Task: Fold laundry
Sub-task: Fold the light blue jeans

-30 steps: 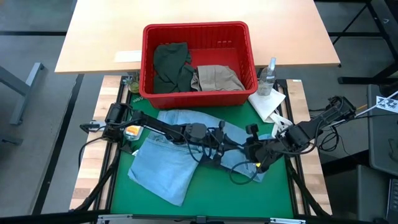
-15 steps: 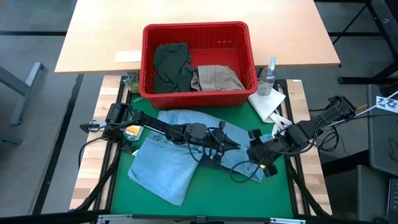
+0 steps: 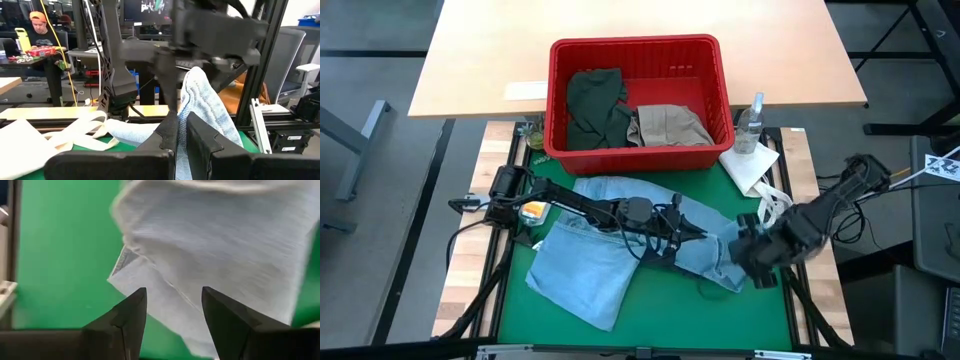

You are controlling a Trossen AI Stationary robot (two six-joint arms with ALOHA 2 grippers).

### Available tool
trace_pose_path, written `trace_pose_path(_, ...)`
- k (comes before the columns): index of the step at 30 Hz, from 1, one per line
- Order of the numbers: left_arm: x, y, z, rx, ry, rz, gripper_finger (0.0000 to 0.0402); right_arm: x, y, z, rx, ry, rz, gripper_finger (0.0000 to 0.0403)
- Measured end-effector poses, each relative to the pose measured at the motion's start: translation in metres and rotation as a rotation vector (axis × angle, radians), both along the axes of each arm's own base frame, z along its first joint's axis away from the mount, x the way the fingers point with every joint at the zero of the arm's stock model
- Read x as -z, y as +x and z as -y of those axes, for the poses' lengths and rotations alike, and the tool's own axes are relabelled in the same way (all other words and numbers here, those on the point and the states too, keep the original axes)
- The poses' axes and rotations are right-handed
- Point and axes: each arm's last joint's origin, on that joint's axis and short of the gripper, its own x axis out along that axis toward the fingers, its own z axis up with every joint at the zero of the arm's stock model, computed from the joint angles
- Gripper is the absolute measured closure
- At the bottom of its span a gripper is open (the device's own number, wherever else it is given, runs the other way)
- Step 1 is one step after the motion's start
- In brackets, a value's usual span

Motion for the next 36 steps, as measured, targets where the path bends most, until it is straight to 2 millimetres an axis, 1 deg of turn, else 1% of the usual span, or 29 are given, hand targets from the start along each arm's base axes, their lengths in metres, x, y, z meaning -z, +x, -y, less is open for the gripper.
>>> trace_pose_path(3, 0.0, 0.0, 0.0, 0.0, 0.001, -0.001, 0.0386, 0.012, -0.006, -0.019, -0.054, -0.037, 0.031, 0.021)
trace_pose_path(7, 0.0, 0.0, 0.0, -0.001, 0.002, -0.001, 0.0386, 0.031, -0.013, -0.042, -0.061, -0.136, 0.087, 0.021)
trace_pose_path(12, 0.0, 0.0, 0.0, -0.001, 0.002, -0.001, 0.0386, 0.056, -0.014, -0.064, 0.067, -0.258, 0.149, 0.021)
trace_pose_path(14, 0.0, 0.0, 0.0, -0.002, 0.002, -0.001, 0.0386, 0.066, -0.011, -0.071, 0.124, -0.285, 0.171, 0.021)
trace_pose_path(17, 0.0, 0.0, 0.0, -0.012, 0.002, -0.001, 0.0386, 0.08, -0.008, -0.08, 0.148, -0.306, 0.161, 0.021)
trace_pose_path(22, 0.0, 0.0, -0.001, -0.013, 0.003, -0.001, 0.0386, 0.104, -0.001, -0.088, 0.136, -0.394, 0.124, 0.021)
trace_pose_path(27, 0.0, 0.0, -0.001, -0.014, 0.003, -0.001, 0.0386, 0.12, 0.005, -0.092, 0.122, -0.506, 0.181, 0.021)
trace_pose_path(31, 0.0, 0.0, -0.001, -0.014, 0.003, -0.001, 0.0385, 0.125, 0.007, -0.093, 0.137, -0.553, 0.241, 0.021)
trace_pose_path(36, 0.0, 0.0, -0.001, -0.013, 0.003, 0.0, 0.0385, 0.124, 0.01, -0.091, 0.143, -0.585, 0.306, 0.021)
